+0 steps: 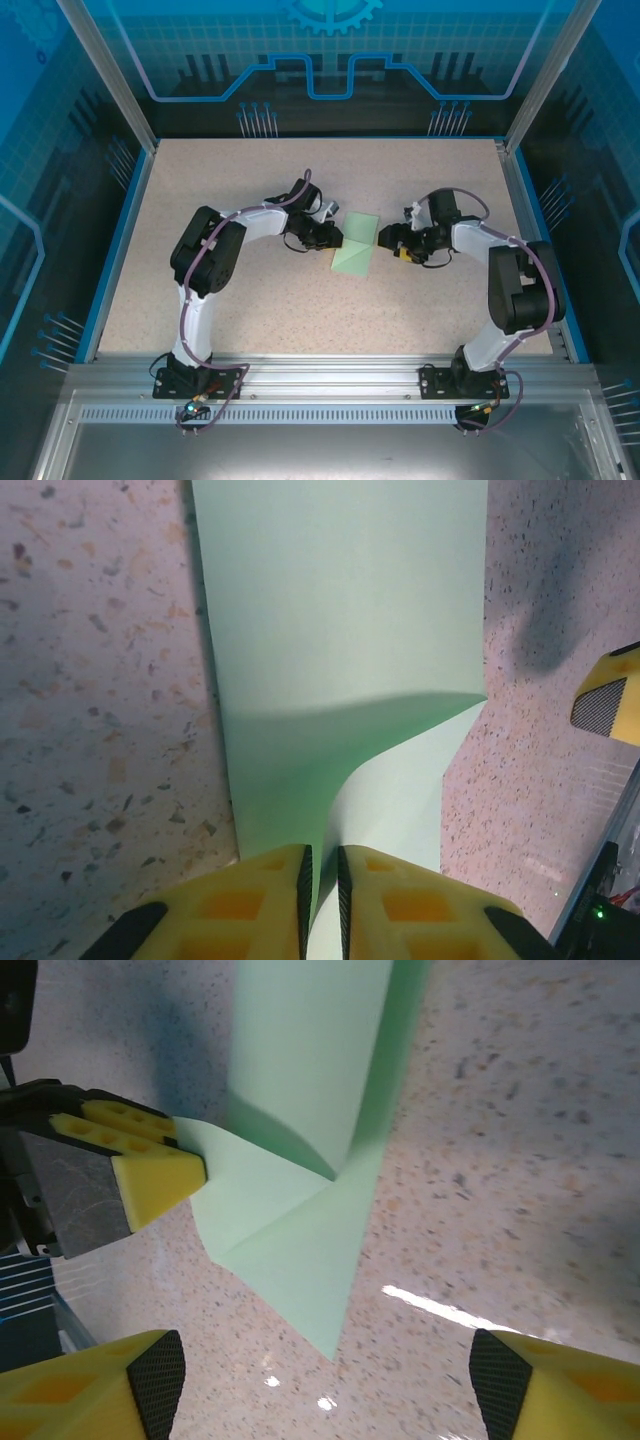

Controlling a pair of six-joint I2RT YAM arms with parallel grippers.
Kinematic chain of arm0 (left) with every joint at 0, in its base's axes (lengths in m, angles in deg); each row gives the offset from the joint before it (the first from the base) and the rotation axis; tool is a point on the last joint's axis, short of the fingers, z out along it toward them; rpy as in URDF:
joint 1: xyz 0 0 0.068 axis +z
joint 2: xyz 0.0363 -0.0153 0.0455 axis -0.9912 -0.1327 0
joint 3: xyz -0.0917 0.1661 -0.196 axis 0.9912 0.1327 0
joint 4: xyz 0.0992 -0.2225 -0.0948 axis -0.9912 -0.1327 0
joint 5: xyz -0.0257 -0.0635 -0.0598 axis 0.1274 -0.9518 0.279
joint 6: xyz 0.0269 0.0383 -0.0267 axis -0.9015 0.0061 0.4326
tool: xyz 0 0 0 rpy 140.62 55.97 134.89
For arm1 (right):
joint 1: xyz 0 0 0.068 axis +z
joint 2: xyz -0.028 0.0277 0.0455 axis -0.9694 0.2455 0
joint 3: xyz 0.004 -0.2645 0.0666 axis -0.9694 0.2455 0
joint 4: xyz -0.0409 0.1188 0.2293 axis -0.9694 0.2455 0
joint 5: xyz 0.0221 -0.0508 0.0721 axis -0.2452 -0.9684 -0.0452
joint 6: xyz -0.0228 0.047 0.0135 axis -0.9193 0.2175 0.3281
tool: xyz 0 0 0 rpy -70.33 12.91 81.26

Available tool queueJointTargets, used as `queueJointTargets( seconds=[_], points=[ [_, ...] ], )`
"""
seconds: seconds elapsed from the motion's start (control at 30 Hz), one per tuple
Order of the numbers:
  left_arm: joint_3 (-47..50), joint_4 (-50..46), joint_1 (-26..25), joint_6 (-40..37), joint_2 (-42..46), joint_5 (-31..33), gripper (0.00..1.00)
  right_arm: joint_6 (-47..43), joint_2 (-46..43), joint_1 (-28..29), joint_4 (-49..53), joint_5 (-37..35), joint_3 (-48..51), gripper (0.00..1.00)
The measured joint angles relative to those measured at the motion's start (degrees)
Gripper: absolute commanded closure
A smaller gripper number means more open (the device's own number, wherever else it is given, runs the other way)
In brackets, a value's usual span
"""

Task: Fold a paper plane with a square sheet of paper (fold left side to right side)
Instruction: Turn over the paper at the center of the table.

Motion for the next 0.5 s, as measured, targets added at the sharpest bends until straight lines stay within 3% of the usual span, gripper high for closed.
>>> queueJointTargets(
  seconds=[0.5],
  points=[
    [0.7,0.0,0.0,0.0,1.9,1.4,0.83,6.9,11.9,7.3,-4.0,1.6,-9.0,0.31]
  ],
)
